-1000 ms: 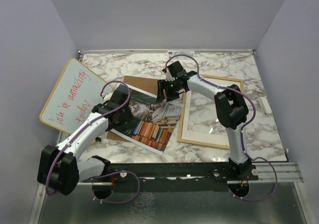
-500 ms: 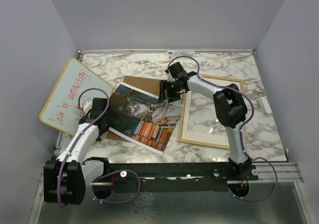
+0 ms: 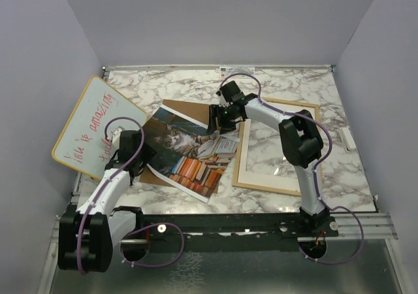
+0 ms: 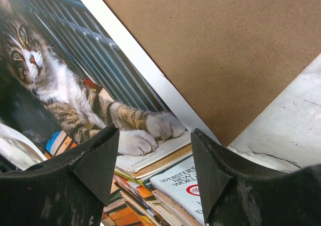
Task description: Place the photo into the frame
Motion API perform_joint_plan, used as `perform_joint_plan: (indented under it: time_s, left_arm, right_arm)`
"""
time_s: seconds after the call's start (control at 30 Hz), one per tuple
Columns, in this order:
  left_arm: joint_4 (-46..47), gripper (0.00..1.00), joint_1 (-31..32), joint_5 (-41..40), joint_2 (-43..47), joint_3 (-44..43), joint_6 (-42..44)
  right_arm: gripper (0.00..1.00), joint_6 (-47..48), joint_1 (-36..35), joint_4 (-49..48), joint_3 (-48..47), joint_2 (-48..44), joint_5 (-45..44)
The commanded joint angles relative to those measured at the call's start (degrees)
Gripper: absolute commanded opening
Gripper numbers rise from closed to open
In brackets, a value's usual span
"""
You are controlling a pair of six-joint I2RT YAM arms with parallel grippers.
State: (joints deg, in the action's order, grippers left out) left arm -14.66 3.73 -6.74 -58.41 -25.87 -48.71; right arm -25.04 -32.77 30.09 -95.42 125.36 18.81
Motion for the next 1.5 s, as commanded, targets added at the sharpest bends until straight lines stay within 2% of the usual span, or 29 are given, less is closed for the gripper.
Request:
perform_joint_plan:
  time_s: [0.0, 0.2, 0.27, 0.37, 0.47, 0.53, 0.77, 0.9, 1.07, 1.13, 1.23, 1.47]
  left_arm:
    - [10.0, 0.55, -0.9, 5.8, -1.0, 2.2, 0.1]
    - [19.6, 0.54, -1.5, 14.2, -2.2, 5.0, -3.2]
    - [20.6, 0.50, -1.7, 15.2, -2.5, 4.8, -3.6]
    - [19.7, 0.33, -1.8, 14.8, -2.7, 3.6, -2.4]
    - [17.4, 0.09, -1.8, 13.6, -2.8, 1.6, -0.9]
    - [14.3, 0.00, -1.8, 12.2, -2.8, -1.1, 0.9]
    - [2.1, 0.00, -1.8, 13.2, -4.5, -17.3, 10.3]
    - [-3.6, 0.00, -1.8, 16.3, -7.3, -28.6, 15.3]
    - [-6.2, 0.00, -1.8, 23.5, -10.6, -38.9, 17.4]
    - [-6.8, 0.00, -1.8, 25.6, -11.7, -41.3, 17.5]
    - [-8.2, 0.00, -1.8, 28.5, -13.3, -44.3, 17.8]
    - [-9.7, 0.00, -1.8, 34.3, -16.2, -49.1, 18.2]
  right_arm:
    - [0.64, 0.2, 0.0, 1.1, 0.3, 3.6, 0.0]
    - [0.64, -0.5, 0.0, 0.9, 0.5, 3.6, -0.1]
    - [0.64, -0.8, 0.1, 0.7, 0.7, 3.4, 0.0]
    - [0.64, -1.2, 0.0, 0.5, 0.9, 2.7, 0.0]
    - [0.64, -2.2, 0.0, 1.4, 0.1, 1.3, -1.6]
    - [0.64, -3.7, 0.3, 2.7, -0.7, -0.5, -4.7]
    - [0.68, -12.3, 4.1, 3.4, 4.5, -12.5, -20.7]
    - [0.72, -15.1, 7.2, 5.7, 8.4, -16.1, -27.2]
    - [0.69, -13.5, 9.7, 7.5, 8.8, -13.8, -23.5]
    - [0.58, -12.5, 9.8, 7.2, 8.3, -12.6, -22.3]
    - [0.52, -12.1, 9.8, 7.6, 6.7, -10.7, -20.8]
    - [0.51, -11.2, 9.8, 8.0, 4.3, -7.0, -19.2]
